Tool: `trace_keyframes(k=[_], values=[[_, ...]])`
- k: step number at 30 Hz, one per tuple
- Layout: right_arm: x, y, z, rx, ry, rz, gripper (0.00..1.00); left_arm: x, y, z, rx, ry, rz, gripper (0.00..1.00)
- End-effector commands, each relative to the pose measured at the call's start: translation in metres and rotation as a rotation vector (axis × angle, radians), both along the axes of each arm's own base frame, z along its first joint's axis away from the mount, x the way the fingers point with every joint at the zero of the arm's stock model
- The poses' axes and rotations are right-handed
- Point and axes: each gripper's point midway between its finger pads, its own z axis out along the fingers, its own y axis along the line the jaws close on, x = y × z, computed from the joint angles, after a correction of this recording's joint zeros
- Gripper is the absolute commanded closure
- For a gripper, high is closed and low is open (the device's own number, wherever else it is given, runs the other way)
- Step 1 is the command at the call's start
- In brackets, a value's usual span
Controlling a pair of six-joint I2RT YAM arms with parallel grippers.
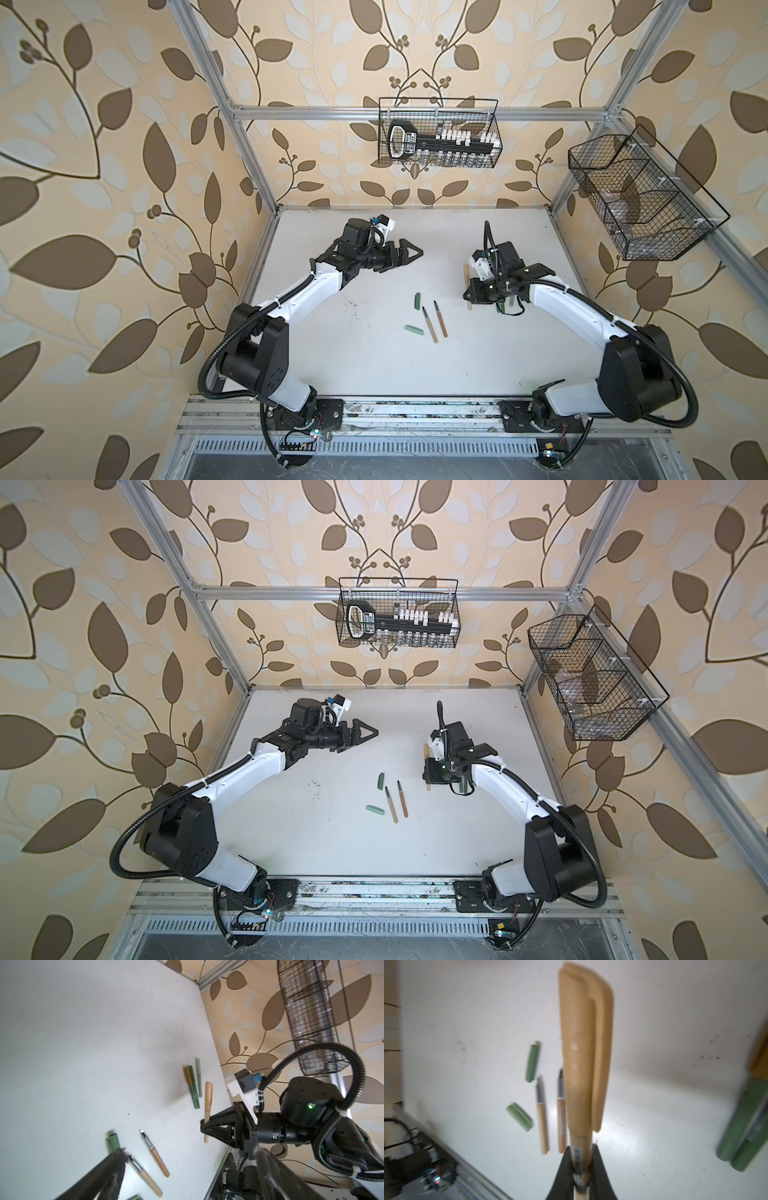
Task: Insert the pens into the pen caps
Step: 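Draw the left gripper back while the right carries the pen toward the green pens, then lay the capped pen beside the green pens and open the right gripper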
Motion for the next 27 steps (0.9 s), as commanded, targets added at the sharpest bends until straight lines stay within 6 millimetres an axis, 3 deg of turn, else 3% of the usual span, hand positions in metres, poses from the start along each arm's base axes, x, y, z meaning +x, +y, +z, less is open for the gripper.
trace_keyframes(k=[1,2,7,10,12,16,18,22,27], values=[[0.005,-0.052,-0.035,-0.285,0.048,-0.068,1.0,-0.009,0.033,-0.027,0.23,0.015,0.084,0.01],[0.009,-0.06,-0.042,-0.324,0.054,-0.073,1.0,-0.013,0.04,-0.037,0.282,0.037,0.097,0.01],[0.027,-0.089,-0.066,-0.507,0.09,-0.079,1.0,-0.029,0.064,-0.046,0.331,-0.02,0.178,0.01],[0.032,-0.097,-0.066,-0.577,0.114,-0.086,1.0,-0.037,0.069,-0.054,0.339,0.005,0.198,0.01],[0.035,-0.098,-0.061,-0.599,0.103,-0.096,0.9,-0.041,0.068,-0.063,0.362,0.031,0.199,0.01],[0.04,-0.081,-0.044,-0.616,0.056,-0.056,0.58,-0.046,0.057,-0.08,0.383,0.068,0.169,0.01],[0.036,-0.07,-0.028,-0.637,0.004,-0.048,0.47,-0.046,0.056,-0.09,0.4,0.087,0.178,0.01],[0.015,-0.027,-0.016,-0.519,-0.087,0.006,0.4,-0.04,0.057,-0.103,0.418,0.119,0.209,0.01],[-0.012,0.03,-0.026,-0.321,-0.14,0.101,0.39,-0.043,0.054,-0.121,0.471,0.173,0.2,0.01]])
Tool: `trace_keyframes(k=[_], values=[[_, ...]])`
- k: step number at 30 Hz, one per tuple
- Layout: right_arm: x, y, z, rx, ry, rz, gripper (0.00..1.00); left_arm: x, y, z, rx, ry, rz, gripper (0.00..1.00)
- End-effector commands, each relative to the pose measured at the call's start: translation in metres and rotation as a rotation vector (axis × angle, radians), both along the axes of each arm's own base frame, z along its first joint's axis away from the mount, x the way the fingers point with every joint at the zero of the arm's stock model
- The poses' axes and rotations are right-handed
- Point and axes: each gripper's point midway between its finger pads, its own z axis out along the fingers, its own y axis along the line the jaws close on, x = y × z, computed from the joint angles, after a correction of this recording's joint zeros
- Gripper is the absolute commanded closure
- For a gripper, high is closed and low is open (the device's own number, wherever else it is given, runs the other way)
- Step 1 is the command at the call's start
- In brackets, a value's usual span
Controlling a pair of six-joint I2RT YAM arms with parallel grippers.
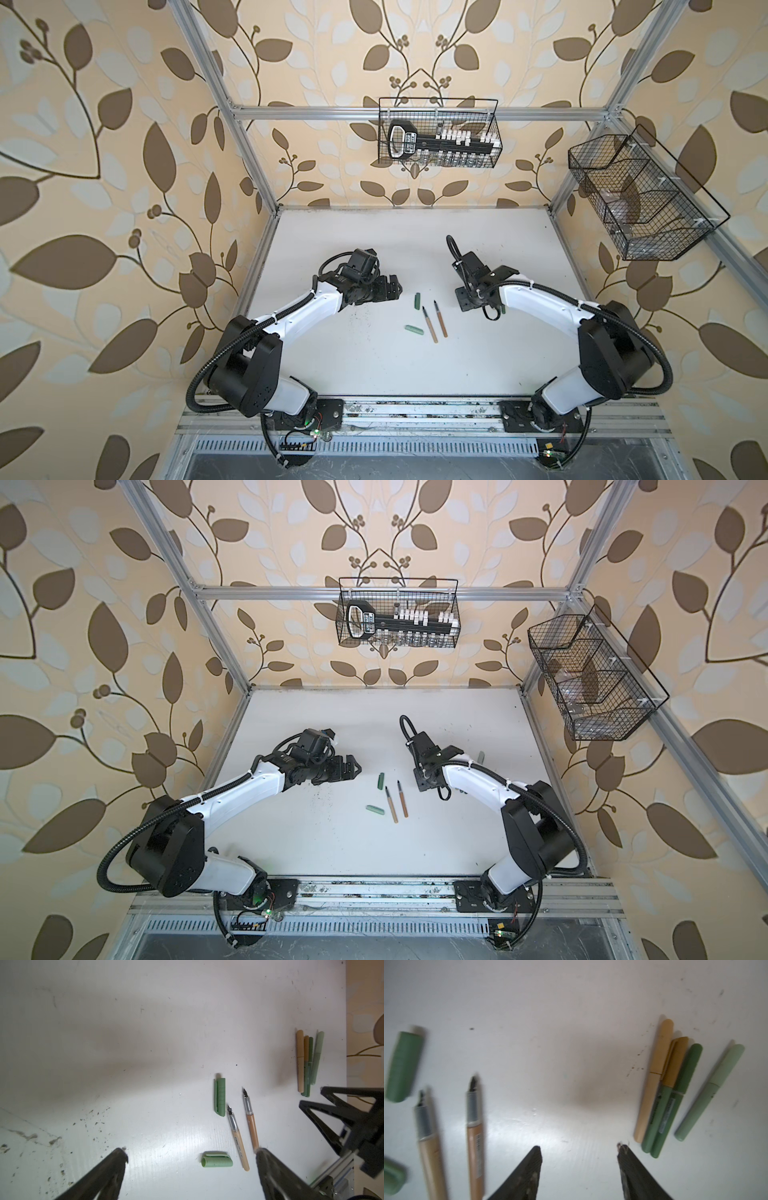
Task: Insert the pens into the pen caps
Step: 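Lay the capped pen beside the green pens and open the right gripper, then move the right gripper over the pale green cap beside the loose pens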
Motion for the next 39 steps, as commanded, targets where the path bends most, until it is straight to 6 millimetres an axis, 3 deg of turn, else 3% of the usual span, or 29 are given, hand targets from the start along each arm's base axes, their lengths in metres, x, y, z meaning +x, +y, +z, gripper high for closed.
trace_keyframes(k=[1,8,13,17,20,26,29,34,39], values=[[-0.015,0.034,-0.016,0.137,0.017,0.041,0.39,-0.001,-0.003,-0.006,0.036,0.017,0.012,0.01],[-0.025,0.079,-0.051,0.2,0.052,0.087,0.43,-0.001,-0.012,-0.011,0.051,0.049,-0.028,0.01],[-0.015,0.105,-0.051,0.208,0.037,0.114,0.43,-0.004,0.001,-0.015,0.101,0.044,0.008,0.01],[0.003,0.116,-0.041,0.213,0.023,0.129,0.42,-0.011,0.021,-0.018,0.15,0.037,0.064,0.01],[0.019,0.12,-0.034,0.198,0.016,0.128,0.42,-0.014,0.028,-0.005,0.148,0.004,0.08,0.01],[0.049,0.131,-0.024,0.213,0.001,0.142,0.41,-0.011,0.034,0.004,0.148,-0.004,0.09,0.01],[0.059,0.139,-0.03,0.25,0.031,0.165,0.41,-0.009,0.038,0.007,0.157,-0.007,0.096,0.01],[0.064,0.151,-0.044,0.304,0.089,0.186,0.44,-0.013,0.047,0.007,0.169,0.011,0.116,0.01],[0.051,0.153,-0.058,0.331,0.139,0.189,0.46,-0.02,0.05,0.008,0.158,0.019,0.119,0.01]])
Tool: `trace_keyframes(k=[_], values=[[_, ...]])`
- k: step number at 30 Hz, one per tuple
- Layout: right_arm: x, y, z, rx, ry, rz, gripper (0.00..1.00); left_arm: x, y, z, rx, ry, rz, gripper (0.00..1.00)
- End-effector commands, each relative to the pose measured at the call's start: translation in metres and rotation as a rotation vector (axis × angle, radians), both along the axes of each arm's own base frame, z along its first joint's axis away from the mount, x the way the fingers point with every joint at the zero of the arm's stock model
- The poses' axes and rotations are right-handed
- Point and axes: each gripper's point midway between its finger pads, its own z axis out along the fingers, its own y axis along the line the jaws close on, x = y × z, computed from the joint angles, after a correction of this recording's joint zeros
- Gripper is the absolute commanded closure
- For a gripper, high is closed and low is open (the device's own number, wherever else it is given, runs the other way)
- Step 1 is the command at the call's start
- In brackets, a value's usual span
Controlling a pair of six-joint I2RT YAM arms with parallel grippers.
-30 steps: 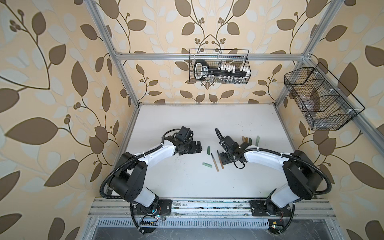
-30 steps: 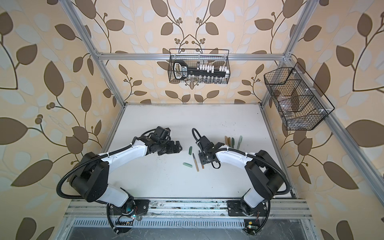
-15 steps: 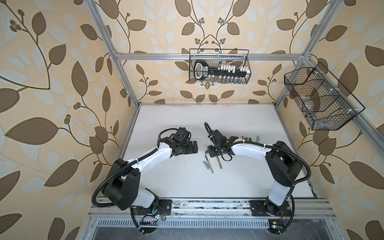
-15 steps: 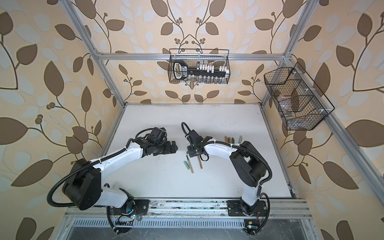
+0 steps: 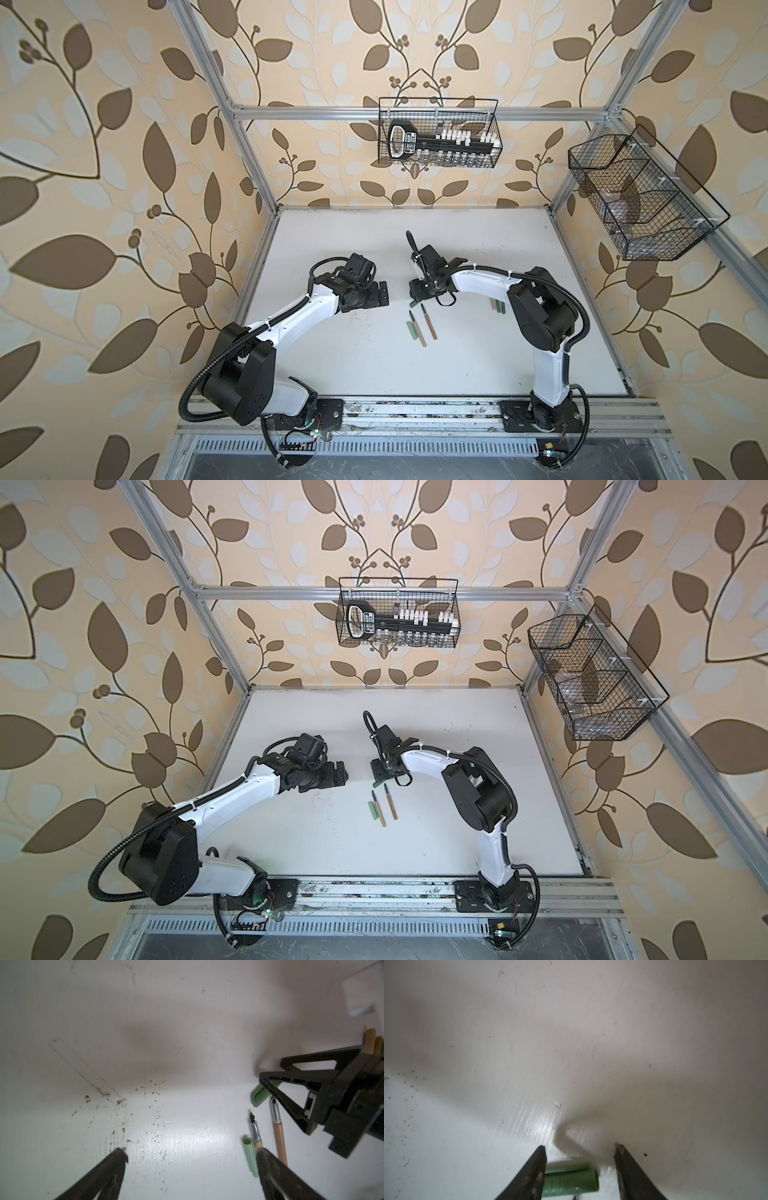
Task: Insert the pens into the pen caps
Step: 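Move the right gripper over the pale green cap beside the loose pens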
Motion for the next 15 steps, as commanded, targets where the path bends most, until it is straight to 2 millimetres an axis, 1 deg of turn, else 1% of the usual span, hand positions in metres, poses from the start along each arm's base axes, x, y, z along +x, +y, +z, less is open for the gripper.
trace_keyframes(k=[1,6,9,12,15], values=[[-0.016,0.007,-0.008,0.029,0.055,0.04,0.46,-0.002,0.009,0.016,0.002,-0.039,0.015,0.01],[-0.042,0.012,-0.011,0.028,0.077,0.077,0.47,-0.008,0.01,0.018,-0.016,-0.04,0.014,0.01],[-0.048,0.019,-0.004,0.032,0.063,0.09,0.48,-0.011,0.01,0.018,-0.022,-0.04,0.013,0.01],[-0.055,0.014,-0.008,-0.023,0.066,0.104,0.48,-0.014,0.011,0.018,-0.027,-0.041,0.017,0.01],[-0.057,0.012,-0.01,-0.078,0.06,0.134,0.48,-0.017,0.013,0.02,-0.029,-0.05,0.02,0.01]])
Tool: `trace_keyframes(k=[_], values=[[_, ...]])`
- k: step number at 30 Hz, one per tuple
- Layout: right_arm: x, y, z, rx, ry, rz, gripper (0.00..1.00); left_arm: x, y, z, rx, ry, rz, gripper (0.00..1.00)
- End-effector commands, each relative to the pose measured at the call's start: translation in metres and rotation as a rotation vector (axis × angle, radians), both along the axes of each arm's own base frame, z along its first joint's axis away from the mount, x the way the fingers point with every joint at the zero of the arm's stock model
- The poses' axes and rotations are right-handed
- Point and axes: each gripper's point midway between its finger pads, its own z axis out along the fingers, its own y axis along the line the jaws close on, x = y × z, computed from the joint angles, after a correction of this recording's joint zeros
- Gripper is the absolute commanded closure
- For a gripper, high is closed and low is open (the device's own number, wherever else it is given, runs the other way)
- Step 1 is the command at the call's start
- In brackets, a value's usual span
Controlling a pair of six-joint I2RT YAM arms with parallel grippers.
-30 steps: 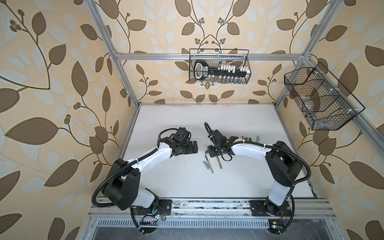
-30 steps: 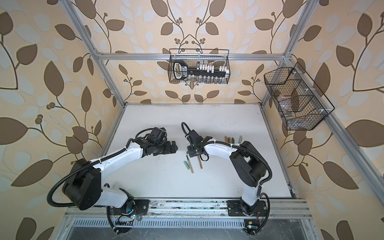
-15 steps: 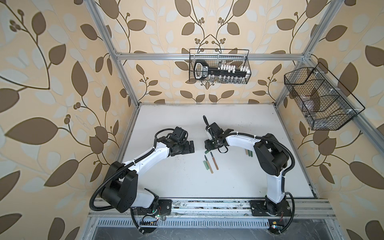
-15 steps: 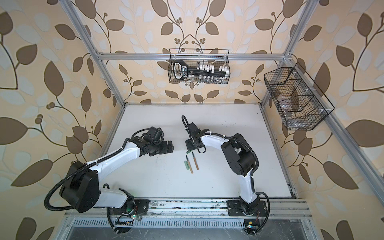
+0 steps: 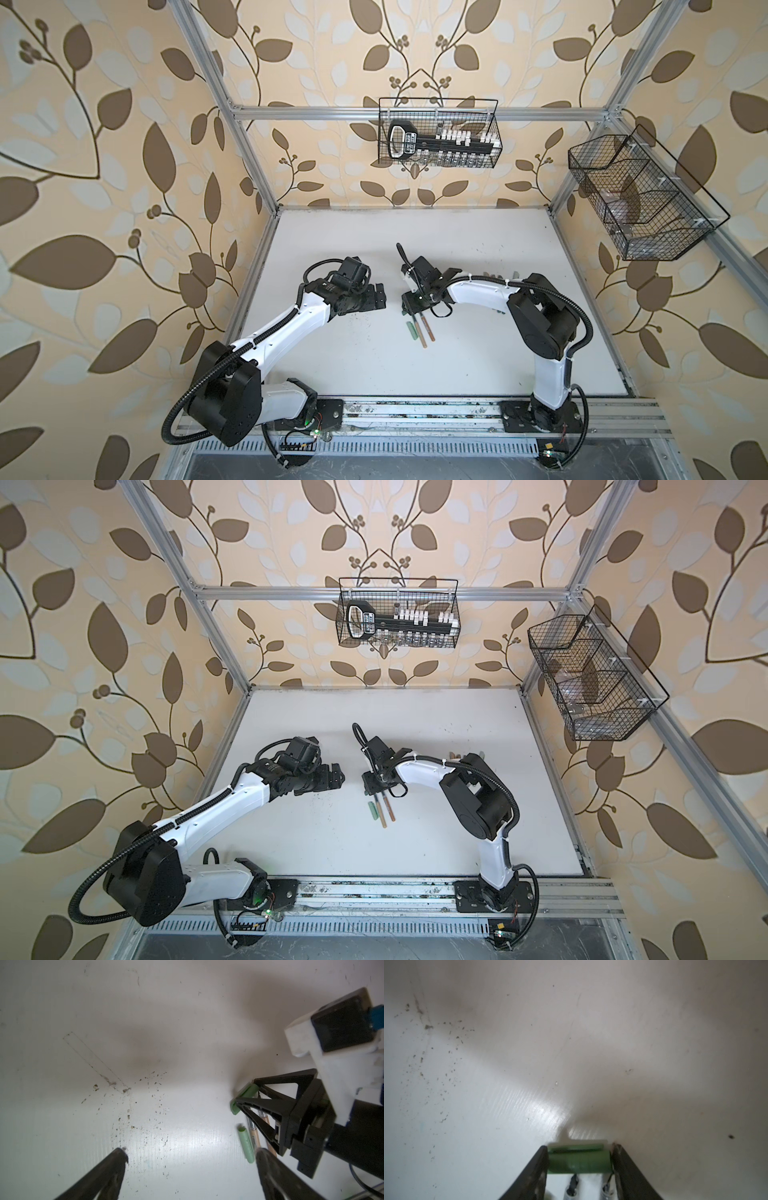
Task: Insert the pens into the pen caps
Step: 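Move the right gripper over the pale green cap beside the loose pens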
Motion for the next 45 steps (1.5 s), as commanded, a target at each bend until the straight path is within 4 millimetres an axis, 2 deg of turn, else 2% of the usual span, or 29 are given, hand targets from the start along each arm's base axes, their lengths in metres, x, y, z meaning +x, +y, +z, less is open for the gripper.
trace_keyframes(k=[1,4,9,14,18,20,33,40,45], values=[[-0.015,-0.014,-0.006,-0.101,0.028,0.04,0.49,-0.003,0.008,0.007,-0.004,-0.018,0.023,0.01],[-0.019,-0.012,-0.005,-0.143,0.001,0.114,0.48,-0.005,0.012,0.011,0.004,-0.027,0.033,0.01],[-0.022,-0.009,0.002,-0.155,-0.051,0.219,0.39,-0.008,0.026,0.021,0.015,-0.065,0.081,0.01],[-0.014,-0.01,0.02,-0.15,-0.123,0.233,0.34,-0.011,0.037,0.034,0.019,-0.093,0.114,0.01],[-0.007,-0.016,0.036,-0.159,-0.176,0.218,0.32,-0.016,0.041,0.036,0.017,-0.096,0.121,0.01],[-0.006,-0.02,0.037,-0.175,-0.179,0.216,0.32,-0.017,0.043,0.037,0.019,-0.097,0.123,0.01],[-0.019,-0.034,0.015,-0.307,-0.131,0.261,0.31,-0.023,0.051,0.046,0.019,-0.114,0.134,0.01],[-0.019,-0.028,0.001,-0.356,-0.117,0.295,0.31,-0.027,0.053,0.051,0.019,-0.121,0.132,0.01],[-0.014,-0.017,-0.001,-0.348,-0.129,0.304,0.31,-0.028,0.055,0.054,0.019,-0.128,0.136,0.01]])
